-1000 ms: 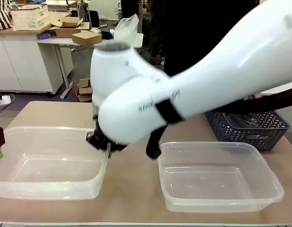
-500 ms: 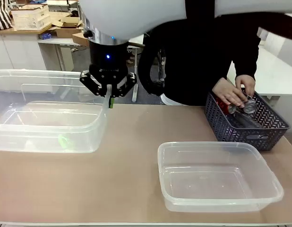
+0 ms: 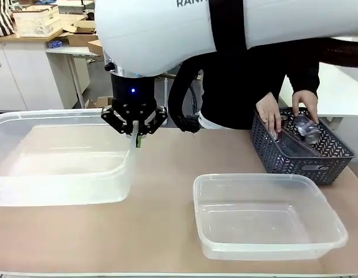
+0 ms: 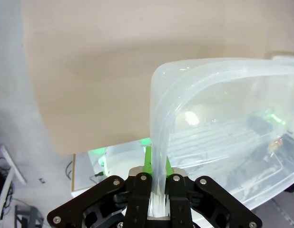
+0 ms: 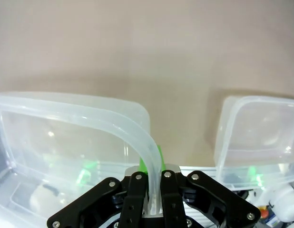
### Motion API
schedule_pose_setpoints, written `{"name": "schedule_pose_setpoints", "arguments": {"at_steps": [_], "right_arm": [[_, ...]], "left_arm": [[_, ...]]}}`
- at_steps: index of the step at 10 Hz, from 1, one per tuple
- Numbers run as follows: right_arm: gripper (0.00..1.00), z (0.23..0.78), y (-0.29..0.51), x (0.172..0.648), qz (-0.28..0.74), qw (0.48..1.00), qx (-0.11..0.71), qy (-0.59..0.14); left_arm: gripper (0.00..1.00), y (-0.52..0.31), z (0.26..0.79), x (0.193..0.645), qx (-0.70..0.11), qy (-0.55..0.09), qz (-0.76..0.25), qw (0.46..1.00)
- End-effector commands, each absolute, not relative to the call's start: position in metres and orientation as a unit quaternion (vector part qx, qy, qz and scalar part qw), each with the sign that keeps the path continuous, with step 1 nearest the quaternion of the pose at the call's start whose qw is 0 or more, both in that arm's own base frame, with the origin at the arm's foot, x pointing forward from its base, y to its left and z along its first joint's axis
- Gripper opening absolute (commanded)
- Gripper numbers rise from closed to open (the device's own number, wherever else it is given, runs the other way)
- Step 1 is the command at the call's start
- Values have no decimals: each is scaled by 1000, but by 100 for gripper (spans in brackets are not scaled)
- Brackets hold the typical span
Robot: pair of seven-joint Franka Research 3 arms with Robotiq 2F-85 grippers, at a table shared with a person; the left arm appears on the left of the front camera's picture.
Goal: Sort the waste into each basket.
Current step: Pick up the Organizing box on the left side of the table and lift it.
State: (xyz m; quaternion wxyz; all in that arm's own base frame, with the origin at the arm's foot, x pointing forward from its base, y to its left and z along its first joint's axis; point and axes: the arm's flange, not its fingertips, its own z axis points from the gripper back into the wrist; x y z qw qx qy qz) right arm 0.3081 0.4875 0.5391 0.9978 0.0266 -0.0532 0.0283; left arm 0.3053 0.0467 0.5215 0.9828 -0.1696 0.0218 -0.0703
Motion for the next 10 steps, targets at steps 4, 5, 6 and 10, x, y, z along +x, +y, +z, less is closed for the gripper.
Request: {"name": "schedule_pose_setpoints", "arguments": {"at_steps": [4, 5, 6, 10], "right_arm": [[4, 586, 328, 315, -61, 993, 10, -97], [4, 587, 297, 315, -62, 994, 6, -92], [4, 582, 270, 319, -64, 995, 4, -79], [4, 529, 214, 341, -98, 991, 28, -89]], "left_arm": [[5, -78, 575, 355, -279, -19, -23, 960], [5, -100, 577, 366, -283, -3, -8, 959], [5, -118, 578, 377, -283, 17, -26, 959], [5, -159, 565, 419, -271, 53, -48, 960]]}}
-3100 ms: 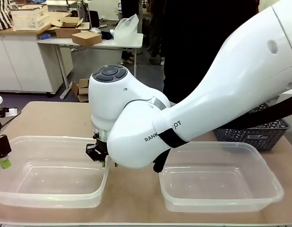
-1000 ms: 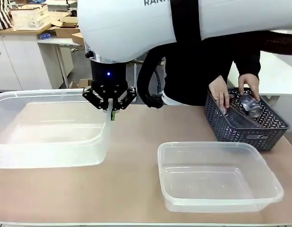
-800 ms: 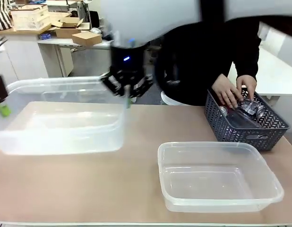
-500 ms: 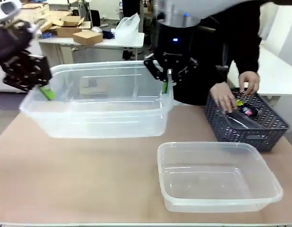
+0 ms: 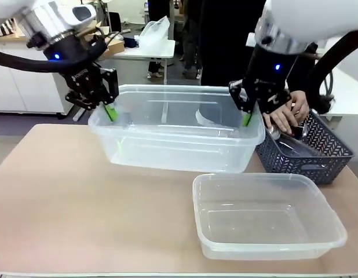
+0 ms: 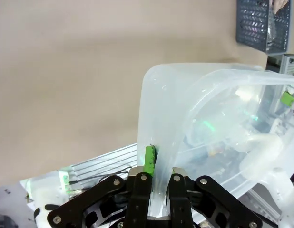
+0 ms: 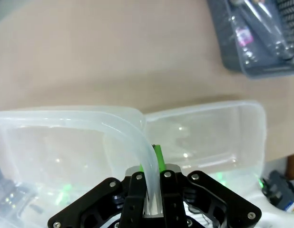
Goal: Sort the waste into each basket.
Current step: Pick up the Organizing box on the left side of the table and lift it, then offer the picked Organizing box to the human.
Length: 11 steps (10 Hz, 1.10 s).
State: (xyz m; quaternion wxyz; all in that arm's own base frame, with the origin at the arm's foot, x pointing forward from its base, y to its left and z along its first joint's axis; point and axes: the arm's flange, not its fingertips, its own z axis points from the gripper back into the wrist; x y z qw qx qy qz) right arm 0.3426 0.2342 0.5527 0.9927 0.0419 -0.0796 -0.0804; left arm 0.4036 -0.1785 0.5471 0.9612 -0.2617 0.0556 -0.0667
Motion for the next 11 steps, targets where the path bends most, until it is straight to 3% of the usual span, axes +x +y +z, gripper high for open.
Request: {"name": "schedule_pose_setpoints", "arguments": {"at_steps": [1, 3, 4, 11], "right_arm": [[4, 517, 216, 346, -122, 987, 29, -104], [4, 515, 217, 353, -179, 973, 29, -140], [4, 533, 232, 350, -100, 988, 58, -106], [4, 533, 232, 350, -100, 988, 58, -106]], "left_arm": [[5, -159, 559, 434, -262, 60, -55, 962], [5, -159, 548, 440, -253, 77, -65, 962], [5, -181, 534, 429, -253, 70, -66, 963], [5, -181, 534, 429, -253, 70, -66, 963]]}}
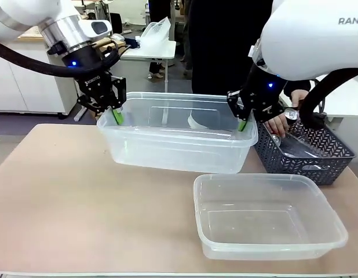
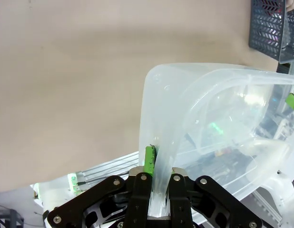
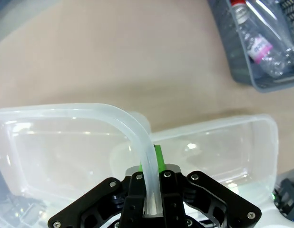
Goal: Sort the waste into each basket.
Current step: Offer the picked Organizing box to the human.
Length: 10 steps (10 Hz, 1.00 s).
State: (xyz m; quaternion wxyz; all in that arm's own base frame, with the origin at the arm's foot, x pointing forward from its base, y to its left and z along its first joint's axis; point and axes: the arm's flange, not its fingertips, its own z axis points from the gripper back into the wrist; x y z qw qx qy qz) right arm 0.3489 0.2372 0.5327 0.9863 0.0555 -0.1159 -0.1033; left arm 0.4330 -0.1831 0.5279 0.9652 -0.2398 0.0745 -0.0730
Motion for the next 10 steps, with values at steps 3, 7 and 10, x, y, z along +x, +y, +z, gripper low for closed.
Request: {"name": "schedule_pose_setpoints", "arguments": {"at_steps": [3, 7, 10], "right_arm": [[4, 533, 232, 350, -100, 988, 58, -106], [4, 533, 232, 350, -100, 988, 58, -106], [4, 533, 232, 350, -100, 988, 58, -106]], "left_arm": [[5, -181, 534, 429, -253, 70, -66, 963], [5, -181, 534, 429, -253, 70, -66, 963], [5, -181, 534, 429, -253, 70, -66, 963]]}}
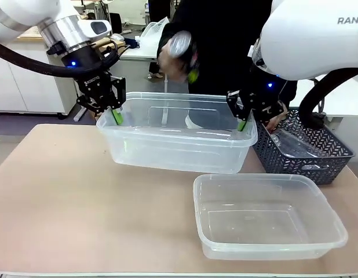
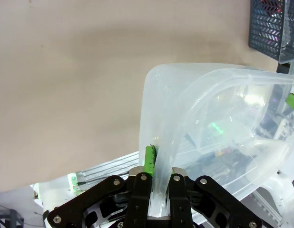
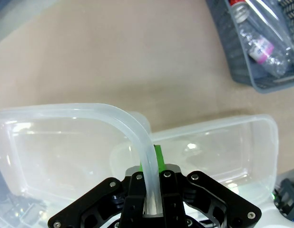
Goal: Sort the waste into each basket.
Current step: Offer the picked Organizing box to the human.
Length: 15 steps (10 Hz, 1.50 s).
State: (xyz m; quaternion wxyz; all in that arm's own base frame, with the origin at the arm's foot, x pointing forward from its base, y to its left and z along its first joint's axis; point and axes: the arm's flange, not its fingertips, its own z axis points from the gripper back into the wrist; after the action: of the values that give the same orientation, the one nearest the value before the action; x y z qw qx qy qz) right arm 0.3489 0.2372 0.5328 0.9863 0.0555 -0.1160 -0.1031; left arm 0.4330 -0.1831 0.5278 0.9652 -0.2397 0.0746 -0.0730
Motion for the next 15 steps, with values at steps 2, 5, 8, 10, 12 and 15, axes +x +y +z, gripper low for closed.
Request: {"name": "schedule_pose_setpoints", "arguments": {"at_steps": [2, 5, 8, 10, 12, 15], "right_arm": [[4, 533, 232, 350, -100, 988, 58, -106], [4, 533, 232, 350, -100, 988, 58, -106], [4, 533, 232, 350, -100, 988, 58, -106], [4, 533, 232, 350, -100, 988, 58, -106], [4, 533, 232, 350, -100, 988, 58, -106], [4, 533, 232, 350, -100, 988, 58, -106]], "left_arm": [[5, -181, 534, 429, -253, 70, -66, 963], [5, -181, 534, 429, -253, 70, -66, 963], [5, -181, 534, 429, -253, 70, -66, 963], [5, -181, 534, 429, -253, 70, -66, 963], [5, -181, 534, 429, -253, 70, -66, 963], [5, -181, 534, 429, -253, 70, -66, 963]]}}
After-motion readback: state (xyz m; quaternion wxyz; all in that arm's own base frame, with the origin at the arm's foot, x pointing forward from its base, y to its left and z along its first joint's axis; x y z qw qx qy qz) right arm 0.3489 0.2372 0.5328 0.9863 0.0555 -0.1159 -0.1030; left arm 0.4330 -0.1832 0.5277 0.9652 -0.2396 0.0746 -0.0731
